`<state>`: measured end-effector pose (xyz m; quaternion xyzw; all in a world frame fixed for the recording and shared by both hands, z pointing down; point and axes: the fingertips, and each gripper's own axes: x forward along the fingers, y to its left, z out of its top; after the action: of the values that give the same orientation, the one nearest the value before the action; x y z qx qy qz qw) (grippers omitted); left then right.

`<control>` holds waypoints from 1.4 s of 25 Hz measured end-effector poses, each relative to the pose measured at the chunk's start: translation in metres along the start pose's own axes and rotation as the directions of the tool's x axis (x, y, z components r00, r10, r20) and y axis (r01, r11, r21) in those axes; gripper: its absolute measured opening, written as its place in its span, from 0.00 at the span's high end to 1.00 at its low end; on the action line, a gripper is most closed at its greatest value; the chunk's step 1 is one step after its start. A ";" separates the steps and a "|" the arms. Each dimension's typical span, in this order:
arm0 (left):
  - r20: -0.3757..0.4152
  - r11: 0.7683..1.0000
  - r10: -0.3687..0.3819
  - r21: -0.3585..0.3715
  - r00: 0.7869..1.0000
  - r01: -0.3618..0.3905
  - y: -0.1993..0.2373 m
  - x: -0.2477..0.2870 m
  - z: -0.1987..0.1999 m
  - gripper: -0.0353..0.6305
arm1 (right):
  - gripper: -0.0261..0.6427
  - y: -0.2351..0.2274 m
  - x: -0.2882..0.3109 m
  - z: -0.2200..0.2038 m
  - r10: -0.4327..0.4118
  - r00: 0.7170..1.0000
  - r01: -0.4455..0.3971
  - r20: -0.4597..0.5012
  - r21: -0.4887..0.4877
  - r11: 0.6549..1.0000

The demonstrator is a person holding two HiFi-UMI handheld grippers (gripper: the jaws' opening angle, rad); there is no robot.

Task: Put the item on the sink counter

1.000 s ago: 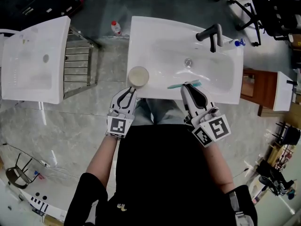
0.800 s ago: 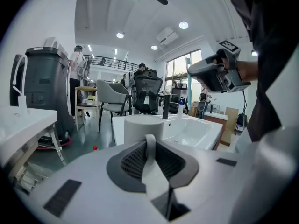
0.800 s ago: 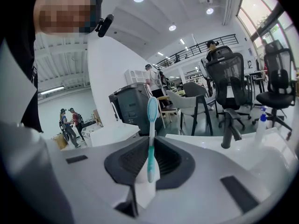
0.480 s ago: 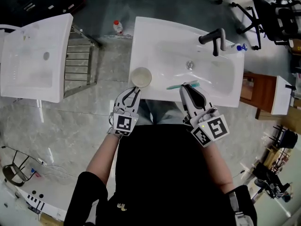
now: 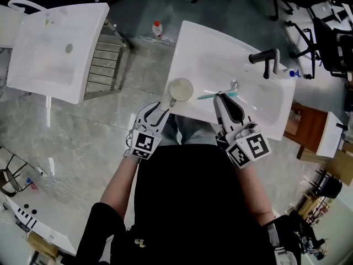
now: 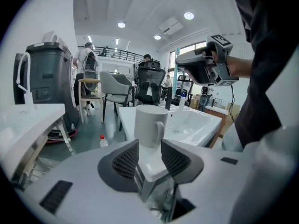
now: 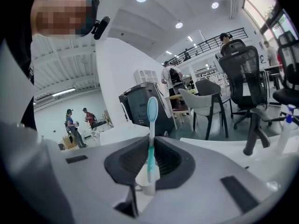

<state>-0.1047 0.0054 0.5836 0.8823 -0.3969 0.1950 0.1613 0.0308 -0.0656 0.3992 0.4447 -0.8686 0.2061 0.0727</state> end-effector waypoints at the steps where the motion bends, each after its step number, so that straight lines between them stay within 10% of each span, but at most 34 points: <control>1: -0.002 1.000 0.023 0.007 1.000 -0.023 0.004 -0.005 0.001 0.72 | 0.88 0.003 0.005 0.001 0.016 1.000 -0.016 0.000 0.003 1.000; 17: 0.005 0.925 0.353 -0.154 0.936 -0.348 0.046 -0.093 0.010 0.75 | 0.88 0.024 0.075 -0.069 0.196 0.970 -0.193 -0.145 0.033 0.981; 35: -0.064 0.893 0.404 -0.186 0.912 -0.409 0.035 -0.100 -0.009 0.76 | 0.88 0.016 0.102 -0.113 0.217 0.930 -0.216 -0.297 0.038 0.976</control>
<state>-0.1944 0.0506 0.5492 0.7573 -0.5878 0.1950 0.2074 -0.0495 -0.0852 0.5286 0.3101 -0.8908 0.2796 0.1793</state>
